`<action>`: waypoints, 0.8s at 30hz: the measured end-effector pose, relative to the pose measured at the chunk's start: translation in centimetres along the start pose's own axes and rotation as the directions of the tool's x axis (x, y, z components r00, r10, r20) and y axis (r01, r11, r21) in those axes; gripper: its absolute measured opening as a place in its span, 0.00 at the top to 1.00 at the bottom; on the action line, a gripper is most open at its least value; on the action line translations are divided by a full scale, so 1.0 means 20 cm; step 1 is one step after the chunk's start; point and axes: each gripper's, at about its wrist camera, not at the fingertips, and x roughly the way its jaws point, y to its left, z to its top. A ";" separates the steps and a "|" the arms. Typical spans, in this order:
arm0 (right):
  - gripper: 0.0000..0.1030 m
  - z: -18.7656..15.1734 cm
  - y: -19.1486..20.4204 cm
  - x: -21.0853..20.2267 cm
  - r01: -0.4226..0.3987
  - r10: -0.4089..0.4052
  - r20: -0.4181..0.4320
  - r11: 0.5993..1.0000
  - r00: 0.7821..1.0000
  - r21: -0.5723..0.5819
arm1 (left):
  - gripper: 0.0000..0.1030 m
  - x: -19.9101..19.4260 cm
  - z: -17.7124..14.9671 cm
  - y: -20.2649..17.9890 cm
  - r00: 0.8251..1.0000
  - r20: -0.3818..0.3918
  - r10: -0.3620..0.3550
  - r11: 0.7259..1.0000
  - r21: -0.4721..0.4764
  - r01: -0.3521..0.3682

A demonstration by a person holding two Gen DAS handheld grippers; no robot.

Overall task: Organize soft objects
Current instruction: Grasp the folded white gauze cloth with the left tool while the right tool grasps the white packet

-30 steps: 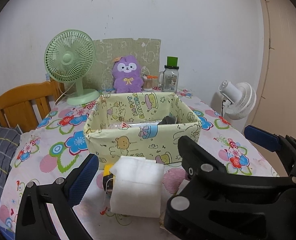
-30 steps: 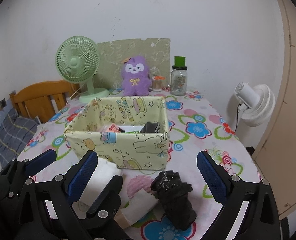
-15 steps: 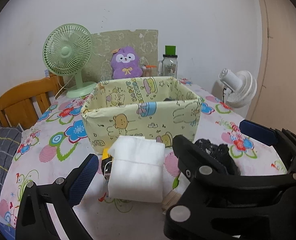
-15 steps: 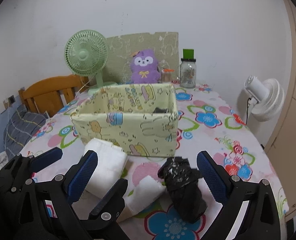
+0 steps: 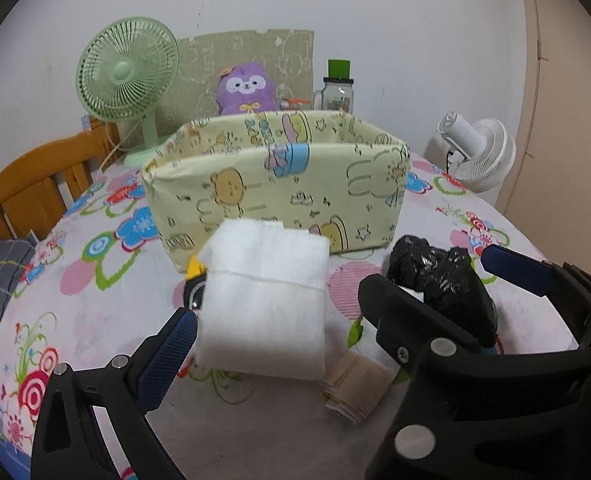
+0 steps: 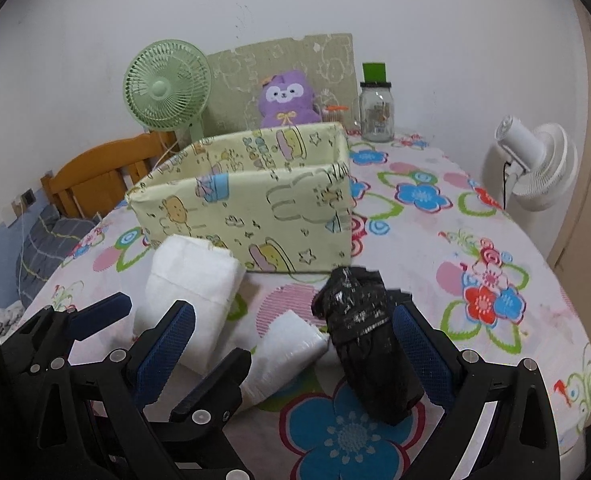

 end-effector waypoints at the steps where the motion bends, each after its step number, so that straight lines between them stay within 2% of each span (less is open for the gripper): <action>1: 0.02 -0.01 -0.01 0.01 0.003 -0.003 -0.006 1.000 1.000 0.002 | 0.00 0.01 -0.01 0.00 1.000 -0.005 0.003 1.000 0.002 -0.003; 9: 0.03 -0.03 -0.05 0.05 0.015 -0.015 -0.030 1.000 0.999 0.019 | 0.01 0.06 -0.02 0.02 0.999 -0.027 0.030 1.000 -0.007 -0.030; 16: 0.07 -0.01 -0.02 0.06 0.015 -0.014 -0.025 1.000 1.000 0.010 | 0.02 0.10 -0.01 0.08 0.997 -0.041 0.072 0.997 -0.039 -0.074; 19: 0.07 -0.01 -0.01 0.06 0.011 -0.011 -0.023 1.000 1.000 0.004 | 0.10 0.11 -0.01 0.10 0.996 -0.047 0.082 0.995 -0.048 -0.084; 21: 0.07 -0.01 0.01 0.06 0.010 -0.010 -0.024 1.000 1.000 -0.003 | 0.24 0.13 -0.01 0.11 0.996 -0.059 0.071 0.996 -0.055 -0.074; 24: 0.08 -0.01 0.03 0.07 0.008 -0.008 -0.025 1.000 1.000 -0.017 | 0.33 0.14 -0.02 0.11 0.996 -0.078 0.052 0.996 -0.066 -0.057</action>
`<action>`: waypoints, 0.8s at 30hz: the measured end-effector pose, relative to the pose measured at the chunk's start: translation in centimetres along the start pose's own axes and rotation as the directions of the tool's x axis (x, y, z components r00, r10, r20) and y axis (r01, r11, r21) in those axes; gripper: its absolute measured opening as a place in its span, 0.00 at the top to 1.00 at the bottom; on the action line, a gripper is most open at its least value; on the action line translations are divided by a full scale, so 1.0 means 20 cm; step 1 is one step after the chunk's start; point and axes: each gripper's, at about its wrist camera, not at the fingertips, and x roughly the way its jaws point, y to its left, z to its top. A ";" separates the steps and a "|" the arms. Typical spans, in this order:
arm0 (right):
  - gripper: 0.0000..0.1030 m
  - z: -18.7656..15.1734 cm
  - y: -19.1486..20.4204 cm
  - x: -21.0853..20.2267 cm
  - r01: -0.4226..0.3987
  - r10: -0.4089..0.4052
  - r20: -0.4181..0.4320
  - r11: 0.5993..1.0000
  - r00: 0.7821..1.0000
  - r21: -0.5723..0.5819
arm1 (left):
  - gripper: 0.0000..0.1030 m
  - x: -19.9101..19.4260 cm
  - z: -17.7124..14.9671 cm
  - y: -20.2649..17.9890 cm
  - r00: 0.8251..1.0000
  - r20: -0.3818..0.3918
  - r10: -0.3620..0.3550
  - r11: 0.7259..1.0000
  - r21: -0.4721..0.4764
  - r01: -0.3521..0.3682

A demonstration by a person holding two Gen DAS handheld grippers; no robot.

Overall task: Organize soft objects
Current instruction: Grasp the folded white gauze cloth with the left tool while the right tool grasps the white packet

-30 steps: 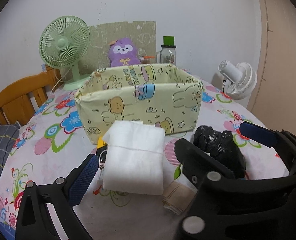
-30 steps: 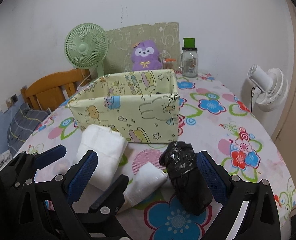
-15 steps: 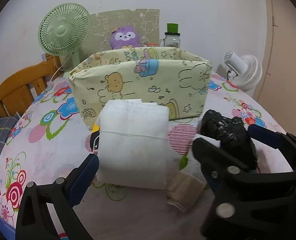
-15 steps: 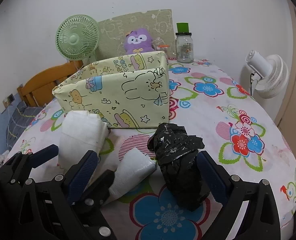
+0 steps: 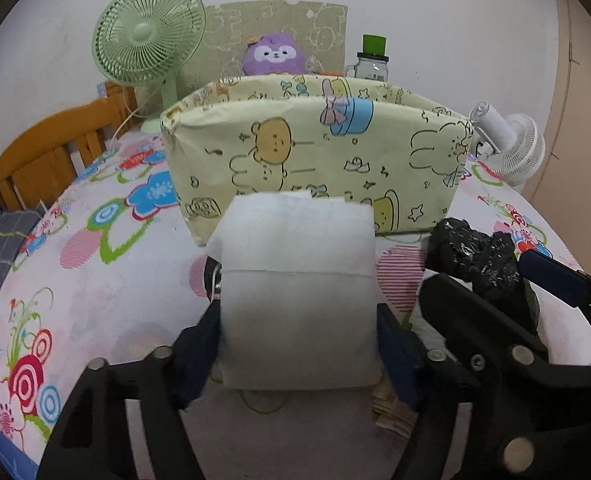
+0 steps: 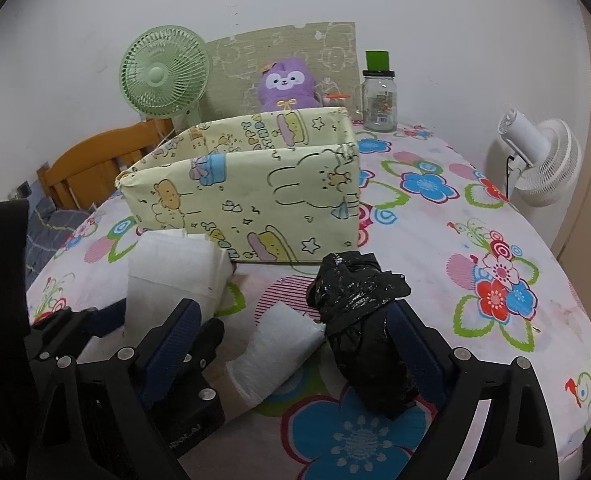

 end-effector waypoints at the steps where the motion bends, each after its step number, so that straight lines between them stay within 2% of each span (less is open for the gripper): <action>1: 0.08 0.00 0.01 0.00 0.003 -0.003 0.000 1.000 1.000 -0.002 | 0.35 0.00 -0.01 0.00 1.000 0.002 0.005 1.000 -0.004 -0.005; 3: 0.08 0.00 0.01 0.00 0.000 0.000 -0.005 1.000 1.000 -0.001 | 0.38 -0.01 -0.01 0.01 1.000 0.005 0.022 1.000 -0.018 -0.022; 11: 0.11 -0.01 0.08 -0.05 0.022 -0.021 0.027 0.999 0.999 -0.028 | 0.39 -0.09 -0.04 0.02 1.000 0.030 0.010 1.000 -0.017 -0.009; 14: 0.19 -0.02 0.10 -0.06 0.044 -0.044 0.032 0.999 0.999 -0.027 | 0.39 -0.11 -0.06 0.03 0.999 0.031 0.012 1.000 -0.023 -0.012; 21: 0.25 -0.05 0.13 -0.05 0.016 -0.017 -0.008 1.000 1.000 -0.016 | 0.39 -0.15 -0.10 0.05 0.999 0.025 0.023 0.999 -0.023 -0.022; 24: 0.34 -0.06 0.14 -0.02 0.010 -0.011 -0.028 1.000 1.000 -0.011 | 0.39 -0.14 -0.12 0.04 1.000 0.017 0.020 1.000 -0.022 -0.020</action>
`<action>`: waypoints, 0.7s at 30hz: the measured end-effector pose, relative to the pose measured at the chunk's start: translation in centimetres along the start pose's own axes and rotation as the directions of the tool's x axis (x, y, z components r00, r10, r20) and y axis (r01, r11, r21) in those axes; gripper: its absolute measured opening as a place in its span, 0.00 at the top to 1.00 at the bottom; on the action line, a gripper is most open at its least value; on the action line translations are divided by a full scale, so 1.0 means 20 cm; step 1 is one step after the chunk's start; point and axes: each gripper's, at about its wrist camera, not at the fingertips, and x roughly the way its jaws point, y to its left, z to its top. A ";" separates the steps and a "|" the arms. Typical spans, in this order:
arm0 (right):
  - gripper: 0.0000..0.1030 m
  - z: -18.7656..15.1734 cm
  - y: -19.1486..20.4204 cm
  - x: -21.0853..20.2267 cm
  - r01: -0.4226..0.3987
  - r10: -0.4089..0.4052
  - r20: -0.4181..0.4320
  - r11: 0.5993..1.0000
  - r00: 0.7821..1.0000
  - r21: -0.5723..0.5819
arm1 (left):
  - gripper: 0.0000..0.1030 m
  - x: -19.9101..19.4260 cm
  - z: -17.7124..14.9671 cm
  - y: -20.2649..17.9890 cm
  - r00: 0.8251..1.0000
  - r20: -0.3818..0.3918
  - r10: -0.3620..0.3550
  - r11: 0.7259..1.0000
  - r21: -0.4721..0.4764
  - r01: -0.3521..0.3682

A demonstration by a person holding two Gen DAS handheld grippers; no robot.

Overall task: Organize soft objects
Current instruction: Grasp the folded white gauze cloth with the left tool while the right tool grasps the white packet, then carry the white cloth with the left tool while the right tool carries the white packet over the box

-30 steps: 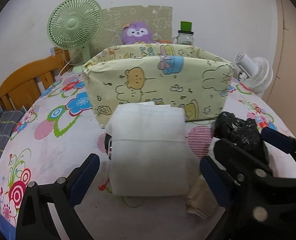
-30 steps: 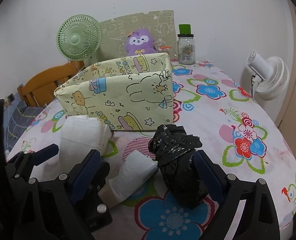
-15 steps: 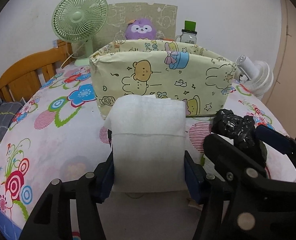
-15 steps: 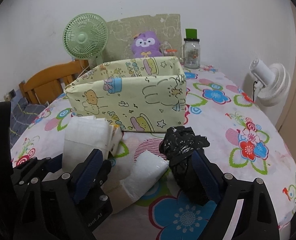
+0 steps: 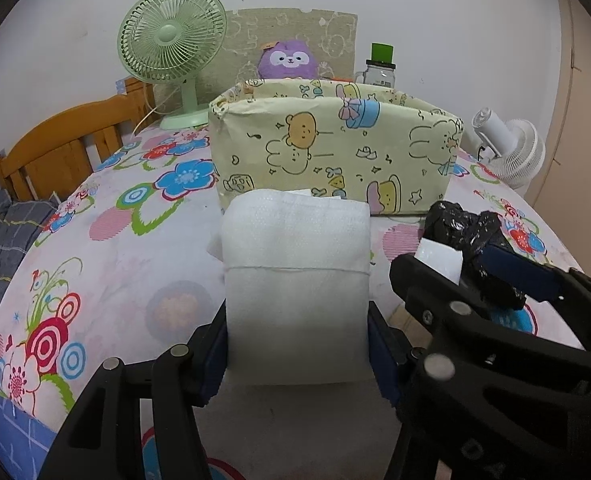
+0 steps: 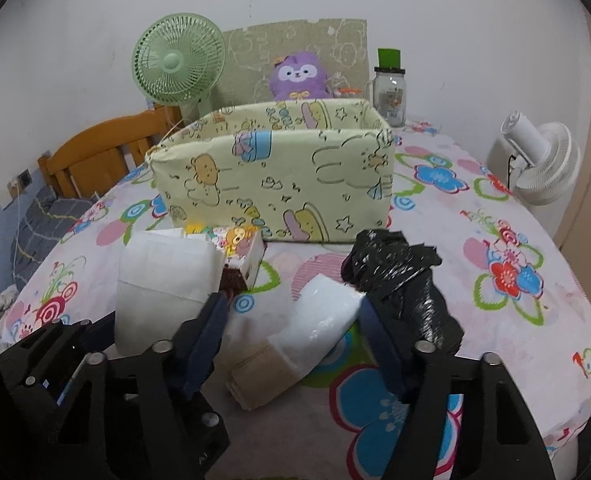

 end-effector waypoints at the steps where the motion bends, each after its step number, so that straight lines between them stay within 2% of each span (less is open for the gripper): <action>1: 0.36 0.00 0.00 0.01 -0.005 0.005 -0.007 1.000 1.000 0.005 | 0.39 0.00 -0.01 0.00 1.000 -0.002 0.000 1.000 0.000 0.000; 6: 0.40 -0.02 -0.02 0.06 0.002 0.000 -0.052 1.000 0.999 0.028 | 0.39 0.02 -0.01 0.00 1.000 -0.010 0.009 1.000 0.007 -0.009; 14: 0.60 -0.02 -0.03 0.13 -0.015 0.019 -0.085 0.999 0.996 0.047 | 0.39 0.05 -0.01 -0.02 0.999 -0.025 0.022 0.999 0.030 -0.021; 21: 0.71 -0.01 -0.02 0.13 -0.020 0.023 -0.078 0.999 0.997 0.039 | 0.39 0.05 -0.01 -0.02 0.999 -0.026 0.018 0.999 0.030 -0.017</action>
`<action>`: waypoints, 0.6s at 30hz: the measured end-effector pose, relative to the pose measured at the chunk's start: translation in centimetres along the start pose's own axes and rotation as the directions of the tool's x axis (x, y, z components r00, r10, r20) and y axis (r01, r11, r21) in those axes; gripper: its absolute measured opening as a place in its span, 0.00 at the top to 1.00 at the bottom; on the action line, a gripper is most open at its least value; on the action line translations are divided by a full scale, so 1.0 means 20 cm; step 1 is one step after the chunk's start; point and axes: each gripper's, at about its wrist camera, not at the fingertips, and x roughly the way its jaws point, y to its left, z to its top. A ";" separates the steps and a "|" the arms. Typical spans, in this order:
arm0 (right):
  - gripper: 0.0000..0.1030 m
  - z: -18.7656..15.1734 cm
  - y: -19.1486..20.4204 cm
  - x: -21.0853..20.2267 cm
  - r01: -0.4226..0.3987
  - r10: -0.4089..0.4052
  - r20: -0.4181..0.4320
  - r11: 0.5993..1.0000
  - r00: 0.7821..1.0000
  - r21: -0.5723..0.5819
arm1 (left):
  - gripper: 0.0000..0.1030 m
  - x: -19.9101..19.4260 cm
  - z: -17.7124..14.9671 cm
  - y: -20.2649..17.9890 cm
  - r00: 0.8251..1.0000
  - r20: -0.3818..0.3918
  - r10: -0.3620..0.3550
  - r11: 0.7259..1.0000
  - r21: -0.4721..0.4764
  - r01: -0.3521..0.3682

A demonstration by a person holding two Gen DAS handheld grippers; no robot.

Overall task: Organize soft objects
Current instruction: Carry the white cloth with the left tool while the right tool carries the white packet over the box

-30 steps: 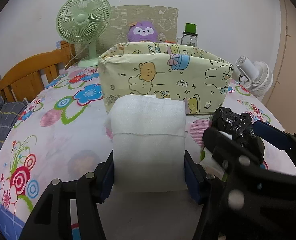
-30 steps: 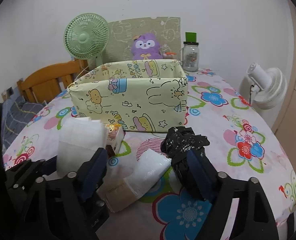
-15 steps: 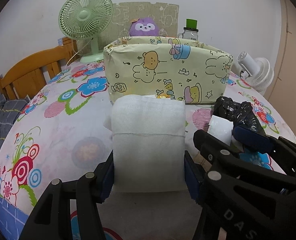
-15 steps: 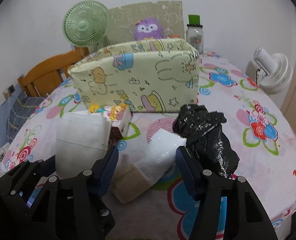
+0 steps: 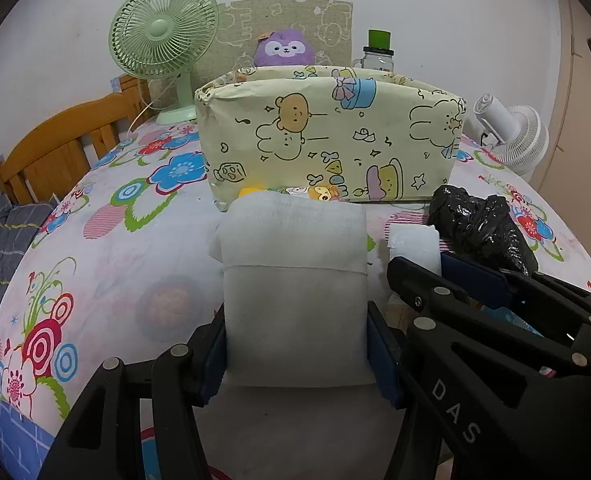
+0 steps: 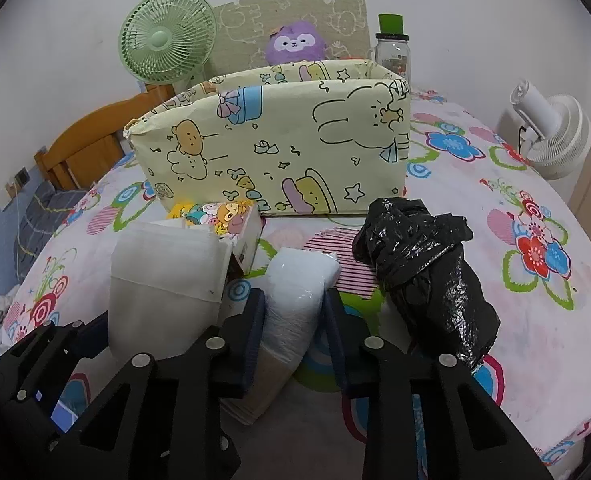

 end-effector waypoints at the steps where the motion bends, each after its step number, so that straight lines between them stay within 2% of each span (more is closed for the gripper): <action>1: 0.72 0.00 0.00 0.00 0.001 -0.001 0.002 1.000 1.000 0.001 | 0.39 0.00 0.00 0.00 1.000 0.001 0.000 1.000 0.001 0.000; 6: 0.76 0.02 0.00 -0.04 0.011 -0.011 0.023 1.000 1.000 -0.003 | 0.40 -0.02 0.02 -0.01 1.000 0.010 -0.012 1.000 -0.001 0.012; 18: 0.76 0.07 -0.01 -0.15 0.064 -0.064 0.065 0.998 0.996 0.002 | 0.40 -0.10 0.08 -0.04 0.998 0.053 -0.032 0.999 0.005 0.032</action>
